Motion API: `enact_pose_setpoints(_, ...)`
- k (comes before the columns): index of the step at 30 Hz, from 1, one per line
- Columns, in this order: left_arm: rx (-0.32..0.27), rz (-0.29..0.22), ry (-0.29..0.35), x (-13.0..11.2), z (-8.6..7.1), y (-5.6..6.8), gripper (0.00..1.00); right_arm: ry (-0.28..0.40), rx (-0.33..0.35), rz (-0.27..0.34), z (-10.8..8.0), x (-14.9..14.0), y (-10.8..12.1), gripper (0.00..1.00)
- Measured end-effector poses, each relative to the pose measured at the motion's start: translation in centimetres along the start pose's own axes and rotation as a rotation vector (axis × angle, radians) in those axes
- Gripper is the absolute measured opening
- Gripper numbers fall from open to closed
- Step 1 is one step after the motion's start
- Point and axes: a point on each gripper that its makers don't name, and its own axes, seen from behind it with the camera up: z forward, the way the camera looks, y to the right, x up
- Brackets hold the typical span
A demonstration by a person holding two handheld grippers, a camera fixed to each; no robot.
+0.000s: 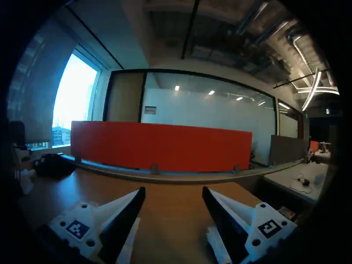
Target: Fold towel
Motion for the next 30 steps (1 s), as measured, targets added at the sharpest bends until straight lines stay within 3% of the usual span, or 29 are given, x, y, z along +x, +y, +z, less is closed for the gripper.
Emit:
enact_pose_setpoints(9, -0.002, -0.018, -0.007, 6.7, -0.2, -0.2, 0.90, 0.012, 0.008, 0.020, -0.6, 7.3, -0.8, 1.00)
enact_pose_setpoints(15, 0.001, -0.017, 0.010, 10.1, -0.3, -0.8, 0.90, 0.021, 0.018, 0.021, -0.7, 10.2, -1.0, 1.00)
enact_pose_setpoints(24, -0.010, -0.026, 0.011, 12.2, 0.1, -0.4, 0.89, 0.027, 0.030, 0.012, -0.8, 12.9, -1.0, 1.00)
enact_pose_setpoints(30, -0.055, -0.014, -0.018, 12.0, 0.0, 1.3, 0.89, 0.019, 0.055, -0.016, -0.9, 13.3, -1.2, 1.00)
